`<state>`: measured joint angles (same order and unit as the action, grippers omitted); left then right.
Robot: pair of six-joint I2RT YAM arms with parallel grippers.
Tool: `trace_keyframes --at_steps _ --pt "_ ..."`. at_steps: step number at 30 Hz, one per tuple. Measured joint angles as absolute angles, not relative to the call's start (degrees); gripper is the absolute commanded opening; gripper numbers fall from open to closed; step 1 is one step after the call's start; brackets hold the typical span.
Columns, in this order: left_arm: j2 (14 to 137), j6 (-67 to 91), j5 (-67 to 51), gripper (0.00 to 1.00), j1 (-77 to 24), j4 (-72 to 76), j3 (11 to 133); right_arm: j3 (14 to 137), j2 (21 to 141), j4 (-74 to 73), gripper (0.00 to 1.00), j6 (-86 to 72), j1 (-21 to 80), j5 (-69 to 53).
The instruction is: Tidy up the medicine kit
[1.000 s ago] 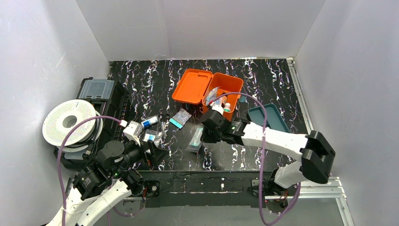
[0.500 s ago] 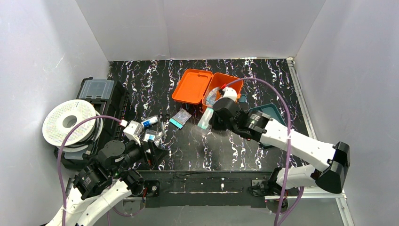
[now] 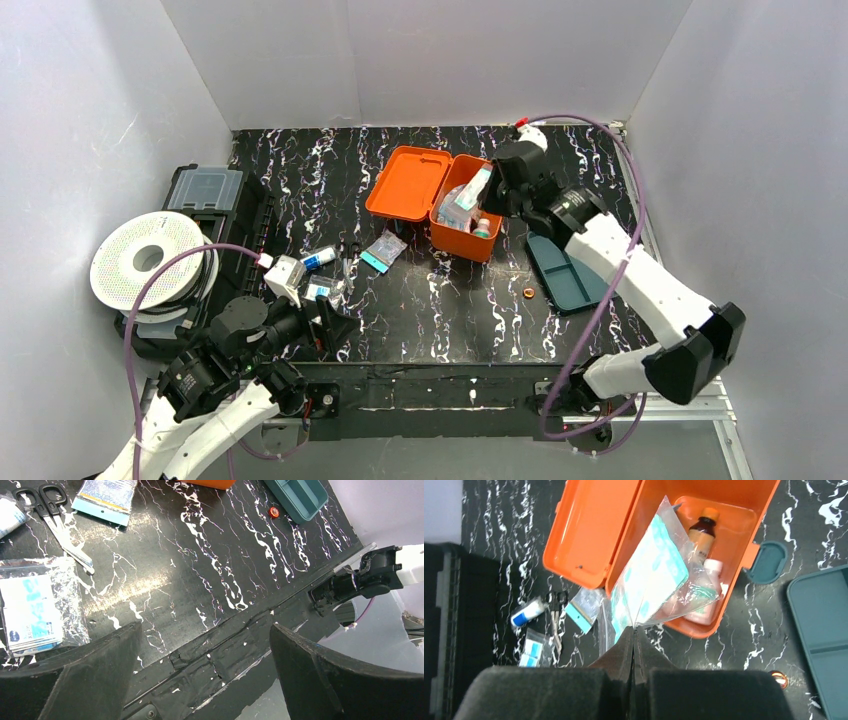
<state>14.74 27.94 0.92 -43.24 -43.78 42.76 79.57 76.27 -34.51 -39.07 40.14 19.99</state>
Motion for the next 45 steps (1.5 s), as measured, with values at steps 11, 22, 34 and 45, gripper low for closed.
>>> trace_keyframes --at_steps 11,22,34,45 --pt "14.8 27.9 0.9 1.0 -43.2 -43.8 42.8 84.4 89.7 -33.1 0.01 -33.0 28.8 10.3" --pt "14.8 27.9 0.9 0.99 -43.2 -43.8 42.8 85.9 99.2 -30.6 0.08 -31.2 21.5 3.3" --pt "15.1 27.9 0.9 1.0 -43.2 -43.8 42.8 86.1 102.5 -29.4 0.51 -30.8 18.9 1.1" --pt "15.1 27.9 0.9 1.0 -43.2 -43.8 42.8 87.8 94.7 -30.6 0.56 -30.7 21.7 -0.9"
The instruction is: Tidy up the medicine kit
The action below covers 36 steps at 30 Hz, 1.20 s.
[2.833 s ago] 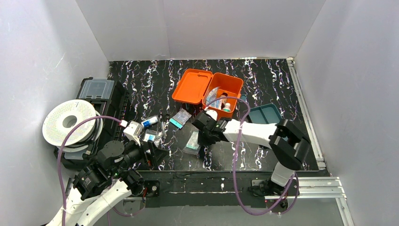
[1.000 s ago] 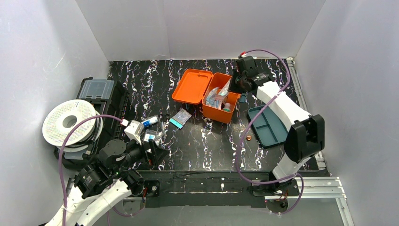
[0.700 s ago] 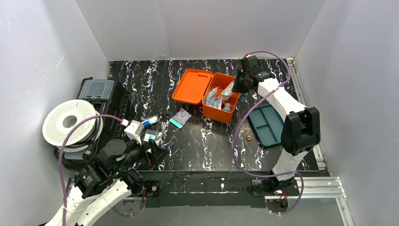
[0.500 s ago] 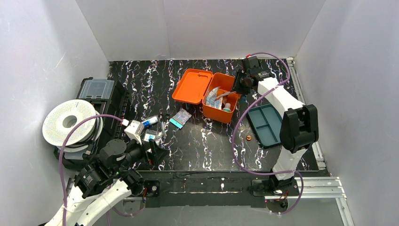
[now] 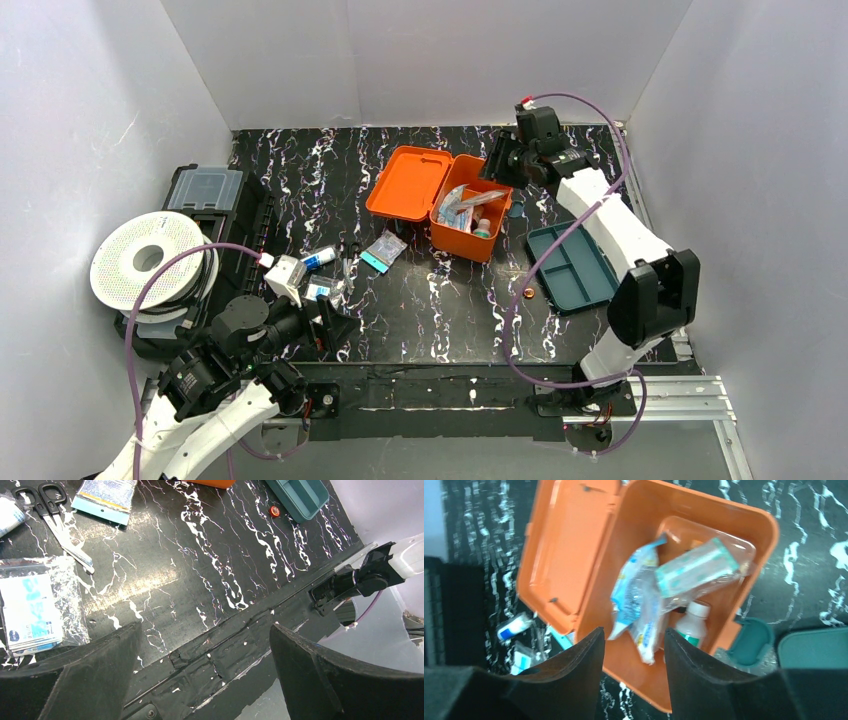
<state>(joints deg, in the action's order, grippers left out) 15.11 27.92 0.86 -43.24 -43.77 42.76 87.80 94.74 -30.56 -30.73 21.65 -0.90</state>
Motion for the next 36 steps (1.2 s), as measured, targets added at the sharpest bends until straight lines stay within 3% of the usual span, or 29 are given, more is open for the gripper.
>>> trace_keyframes --at_steps 9,18,31,36 --pt "14.5 27.9 0.9 1.0 -43.2 -43.8 42.8 89.0 88.9 -30.7 0.7 -30.0 32.4 -0.8" --pt "14.0 28.2 1.5 1.0 -43.2 -43.8 42.8 86.1 88.2 -28.7 0.78 -32.4 43.2 0.4" --pt "10.5 29.2 5.1 1.0 -43.2 -45.0 42.8 86.6 100.4 -27.2 0.8 -33.8 52.6 4.4" --pt "8.3 29.9 7.2 0.99 -43.2 -45.4 42.8 93.6 109.5 -27.9 0.9 -32.1 54.4 4.6"
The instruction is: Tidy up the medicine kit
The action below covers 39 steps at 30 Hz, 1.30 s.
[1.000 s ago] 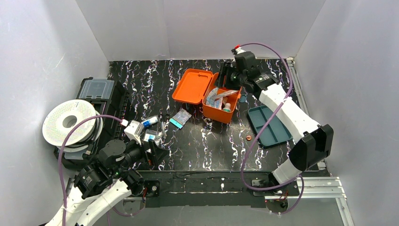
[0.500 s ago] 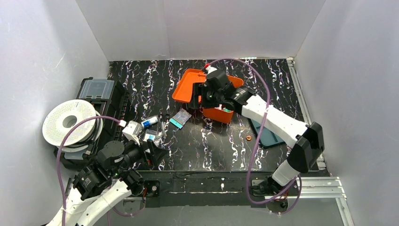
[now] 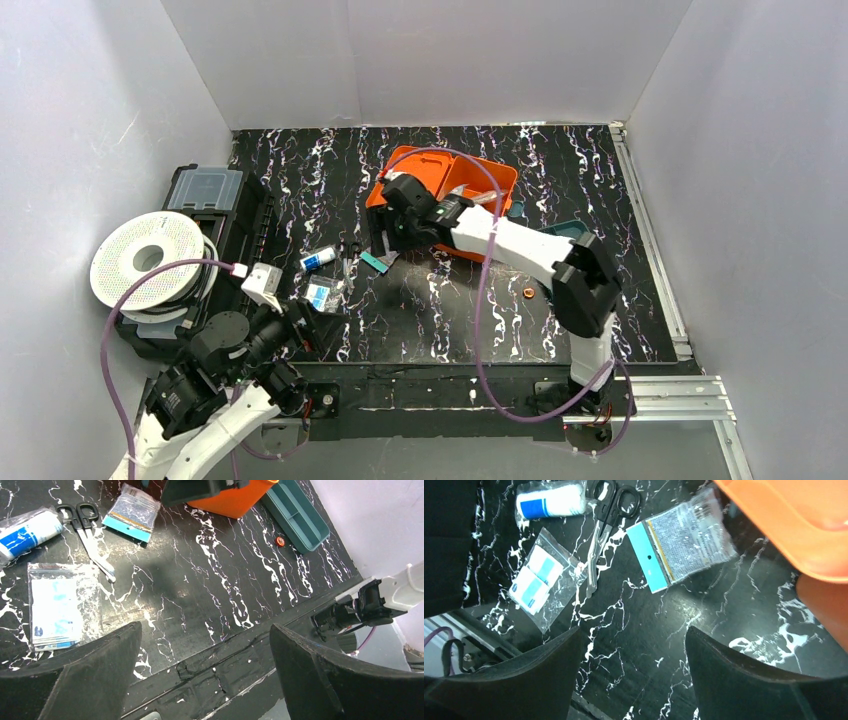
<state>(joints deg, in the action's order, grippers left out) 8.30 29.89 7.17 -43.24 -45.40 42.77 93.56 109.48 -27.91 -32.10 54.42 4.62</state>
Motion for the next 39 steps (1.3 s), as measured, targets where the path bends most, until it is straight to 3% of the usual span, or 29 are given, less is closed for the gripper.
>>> trace_keyframes --at_steps 14,23,31,39 --pt "6.1 30.7 9.2 0.99 -43.2 -46.0 42.8 110.4 125.7 -33.1 0.92 -25.2 55.6 7.7" --pt "6.2 30.7 9.2 1.0 -43.2 -46.1 42.8 114.1 132.9 -34.7 0.91 -21.5 55.5 8.4" --pt "6.2 30.7 9.2 0.99 -43.2 -46.3 42.8 117.9 136.2 -35.0 0.84 -19.9 55.5 7.5" --pt "6.2 30.7 9.3 1.0 -43.2 -46.3 42.8 118.5 137.1 -35.3 0.69 -19.0 55.2 7.6"
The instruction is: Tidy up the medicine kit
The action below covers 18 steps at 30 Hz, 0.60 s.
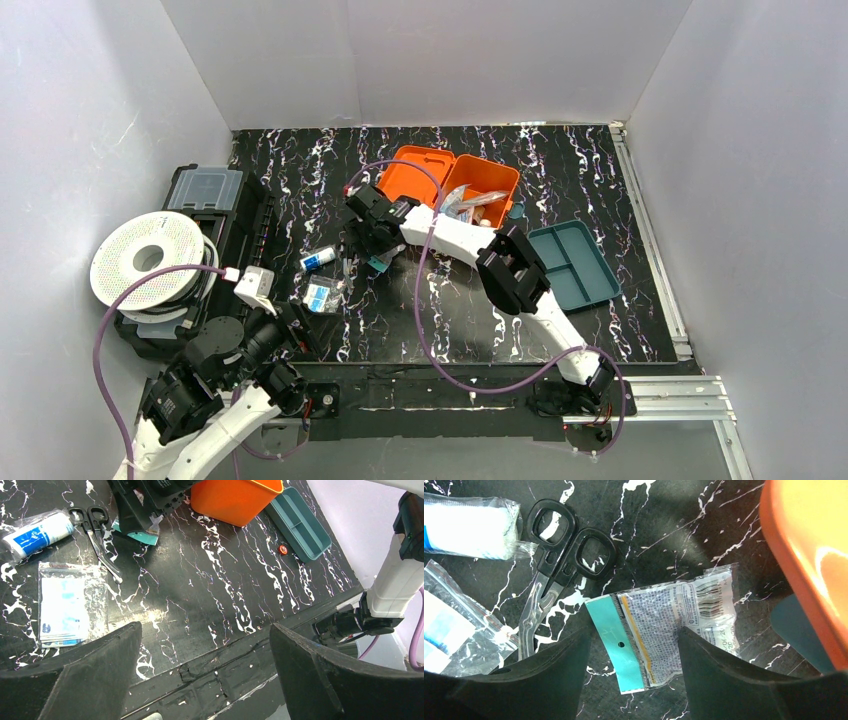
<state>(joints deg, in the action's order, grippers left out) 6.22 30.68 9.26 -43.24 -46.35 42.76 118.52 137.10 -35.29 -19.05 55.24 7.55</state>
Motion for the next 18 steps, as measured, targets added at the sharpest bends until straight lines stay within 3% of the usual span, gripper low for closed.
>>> trace_keyframes --at_steps 10,18 --pt "6.2 30.7 9.2 0.99 -43.2 -46.3 42.8 116.4 136.9 -34.6 0.56 -19.0 55.2 8.0" --pt "6.2 30.7 9.2 1.0 -43.2 -46.3 42.8 112.8 135.0 -34.7 0.26 -19.3 56.3 10.4"
